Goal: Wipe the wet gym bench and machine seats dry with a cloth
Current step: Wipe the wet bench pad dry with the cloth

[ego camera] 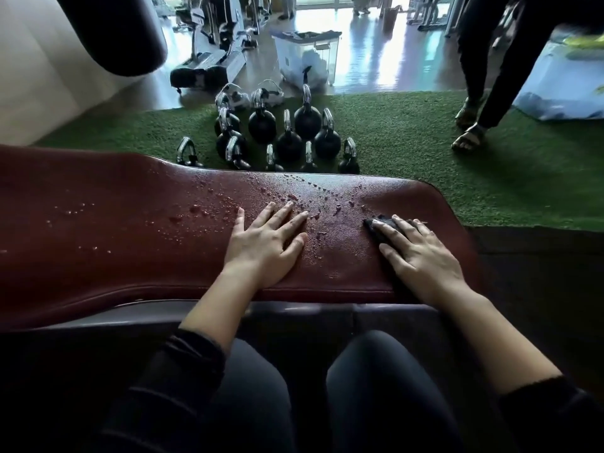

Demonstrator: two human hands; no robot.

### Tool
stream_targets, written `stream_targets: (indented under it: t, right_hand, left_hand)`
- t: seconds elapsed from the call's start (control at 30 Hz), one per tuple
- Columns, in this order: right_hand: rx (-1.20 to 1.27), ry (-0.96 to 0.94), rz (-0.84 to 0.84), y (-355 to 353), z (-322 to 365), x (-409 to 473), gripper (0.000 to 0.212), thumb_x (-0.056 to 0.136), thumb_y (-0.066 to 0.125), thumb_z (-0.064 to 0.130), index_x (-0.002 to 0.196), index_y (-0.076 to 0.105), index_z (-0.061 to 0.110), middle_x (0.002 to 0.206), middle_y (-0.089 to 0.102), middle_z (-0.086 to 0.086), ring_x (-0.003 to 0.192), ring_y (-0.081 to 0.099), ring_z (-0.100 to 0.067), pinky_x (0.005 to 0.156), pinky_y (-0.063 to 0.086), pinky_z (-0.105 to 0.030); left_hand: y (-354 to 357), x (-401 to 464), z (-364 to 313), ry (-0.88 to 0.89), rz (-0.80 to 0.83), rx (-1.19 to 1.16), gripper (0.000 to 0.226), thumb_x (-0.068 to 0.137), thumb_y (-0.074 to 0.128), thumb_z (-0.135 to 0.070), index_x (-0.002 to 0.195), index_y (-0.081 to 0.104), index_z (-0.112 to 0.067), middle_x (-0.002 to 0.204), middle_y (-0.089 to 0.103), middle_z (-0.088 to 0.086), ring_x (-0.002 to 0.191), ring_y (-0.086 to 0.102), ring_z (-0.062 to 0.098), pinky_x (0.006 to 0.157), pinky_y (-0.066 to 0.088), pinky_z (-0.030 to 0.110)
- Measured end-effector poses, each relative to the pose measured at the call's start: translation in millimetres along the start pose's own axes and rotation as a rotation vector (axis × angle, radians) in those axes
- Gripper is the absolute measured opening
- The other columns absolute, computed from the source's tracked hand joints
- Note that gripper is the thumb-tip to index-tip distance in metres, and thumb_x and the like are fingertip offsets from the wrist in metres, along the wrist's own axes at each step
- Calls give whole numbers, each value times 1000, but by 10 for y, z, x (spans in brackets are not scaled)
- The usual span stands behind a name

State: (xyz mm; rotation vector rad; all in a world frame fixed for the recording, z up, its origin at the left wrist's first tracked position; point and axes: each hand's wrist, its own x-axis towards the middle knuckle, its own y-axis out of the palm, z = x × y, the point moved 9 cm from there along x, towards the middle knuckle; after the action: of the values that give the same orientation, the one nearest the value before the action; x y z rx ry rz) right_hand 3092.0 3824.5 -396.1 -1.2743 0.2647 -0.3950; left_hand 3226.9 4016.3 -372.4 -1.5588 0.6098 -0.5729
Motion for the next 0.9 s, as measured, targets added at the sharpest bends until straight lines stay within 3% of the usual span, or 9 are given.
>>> stream_targets:
  t: [0.2, 0.33, 0.43, 0.57, 0.67, 0.77, 0.83, 0.9]
  right_hand:
    - [21, 13, 31, 78, 324, 250, 49, 97, 25, 51, 144, 12, 49, 158, 9, 11, 145, 6, -19, 119, 5, -36]
    - [-46, -187, -30, 178, 1048, 208, 63, 85, 6, 59, 146, 15, 44, 157, 13, 9, 145, 9, -19, 118, 7, -41]
    - [-34, -351, -109, 173, 1282, -144, 56, 91, 15, 52, 144, 28, 38, 154, 27, 8, 143, 21, -18, 117, 16, -40]
    - [-126, -544, -149, 114, 932, -484, 47, 98, 25, 45, 144, 31, 37, 152, 31, 8, 142, 23, -16, 117, 19, -36]
    - [-121, -493, -107, 25, 464, -386, 47, 97, 25, 46, 143, 31, 39, 151, 32, 9, 142, 25, -15, 117, 19, -35]
    - [-12, -327, -43, -53, 197, -80, 45, 94, 24, 53, 139, 21, 51, 152, 29, 13, 143, 21, -11, 118, 11, -29]
    - [33, -229, 3, -31, 239, 110, 42, 97, 27, 50, 137, 15, 56, 154, 19, 17, 144, 10, -8, 118, 4, -27]
    - [-9, -217, 17, 33, 495, 186, 44, 99, 25, 47, 142, 15, 50, 156, 12, 16, 145, 5, -11, 118, 1, -28]
  left_hand:
    - [-1, 26, -12, -11, -34, -36, 51, 100, 16, -53, 150, 11, -47, 160, 3, -20, 148, -1, 5, 118, -5, 53]
    - [27, 56, 80, -70, -66, -96, 53, 103, 15, -45, 154, 10, -32, 161, 4, -16, 147, 0, 2, 120, -5, 44]
    - [26, 60, 88, -69, -76, -111, 52, 103, 14, -42, 154, 12, -31, 161, 5, -17, 147, 1, 1, 120, -5, 42]
    - [32, 60, 105, -63, -79, -120, 53, 103, 13, -43, 154, 12, -32, 160, 4, -18, 147, 0, 0, 120, -6, 41]
    - [33, 56, 97, -68, -78, -105, 53, 103, 14, -44, 155, 12, -31, 160, 3, -18, 147, 0, 0, 120, -7, 41]
    - [34, 60, 80, -66, -83, -101, 53, 103, 13, -44, 155, 11, -31, 160, 3, -18, 147, -1, 0, 119, -7, 41]
    - [35, 61, 78, -66, -88, -101, 53, 103, 13, -43, 155, 11, -31, 160, 3, -18, 147, 0, 0, 119, -7, 41]
    - [34, 59, 84, -68, -97, -101, 52, 103, 13, -42, 154, 12, -31, 160, 4, -19, 147, 0, 0, 119, -6, 40]
